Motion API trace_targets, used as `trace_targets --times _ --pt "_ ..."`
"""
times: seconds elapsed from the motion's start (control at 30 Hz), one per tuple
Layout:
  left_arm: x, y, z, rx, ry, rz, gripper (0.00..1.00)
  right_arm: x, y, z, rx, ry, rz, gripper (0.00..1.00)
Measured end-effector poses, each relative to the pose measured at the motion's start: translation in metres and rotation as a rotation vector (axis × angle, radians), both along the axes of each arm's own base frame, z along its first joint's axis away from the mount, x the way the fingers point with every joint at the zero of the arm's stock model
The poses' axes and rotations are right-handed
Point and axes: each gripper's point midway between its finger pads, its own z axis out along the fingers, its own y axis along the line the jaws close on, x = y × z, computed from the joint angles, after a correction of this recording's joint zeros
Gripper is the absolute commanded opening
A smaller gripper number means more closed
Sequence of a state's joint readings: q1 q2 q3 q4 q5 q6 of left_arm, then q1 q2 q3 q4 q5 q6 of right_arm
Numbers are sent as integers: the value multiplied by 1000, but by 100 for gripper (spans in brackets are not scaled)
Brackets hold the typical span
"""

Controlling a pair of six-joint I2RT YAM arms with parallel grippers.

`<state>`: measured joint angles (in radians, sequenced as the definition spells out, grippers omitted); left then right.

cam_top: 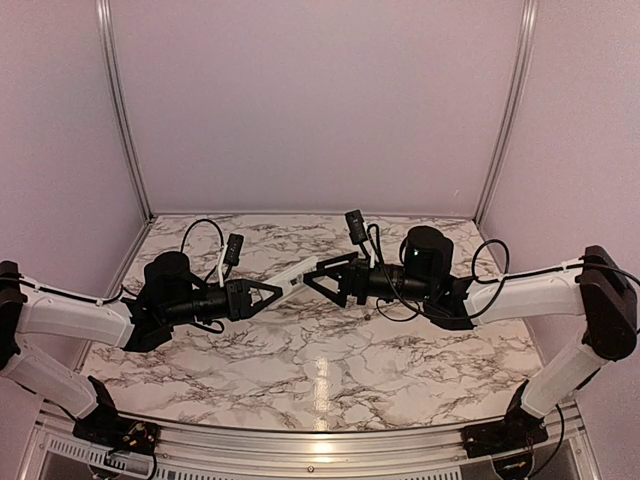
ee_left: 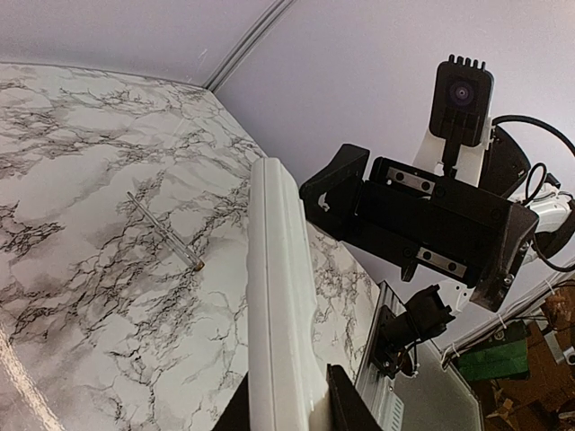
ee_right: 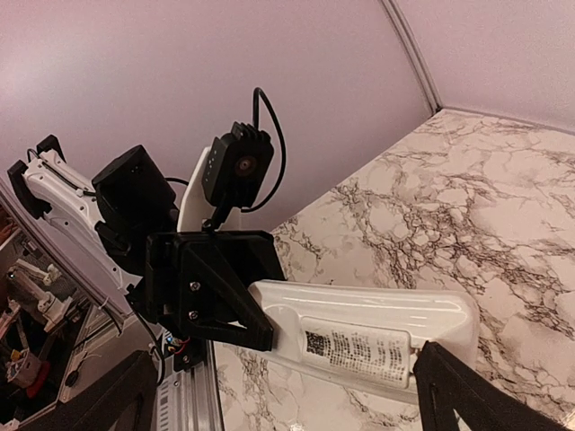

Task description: Unload the batteries from the remote control

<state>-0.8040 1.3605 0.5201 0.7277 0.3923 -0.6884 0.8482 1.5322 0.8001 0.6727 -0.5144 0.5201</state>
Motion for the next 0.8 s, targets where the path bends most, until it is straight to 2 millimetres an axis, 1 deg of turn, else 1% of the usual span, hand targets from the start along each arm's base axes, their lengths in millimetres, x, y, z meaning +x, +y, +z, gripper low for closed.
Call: trace_targets --times 0.37,0.7,0.8 --pt "0 0 -1 1 0 0 0 0 0 0 1 -1 1 98" --pt "-2 -2 -5 9 4 -17 0 -4 -3 -5 3 7 8 98" --pt "-2 -2 -5 12 -1 -19 0 -5 -3 -4 7 8 15 97"
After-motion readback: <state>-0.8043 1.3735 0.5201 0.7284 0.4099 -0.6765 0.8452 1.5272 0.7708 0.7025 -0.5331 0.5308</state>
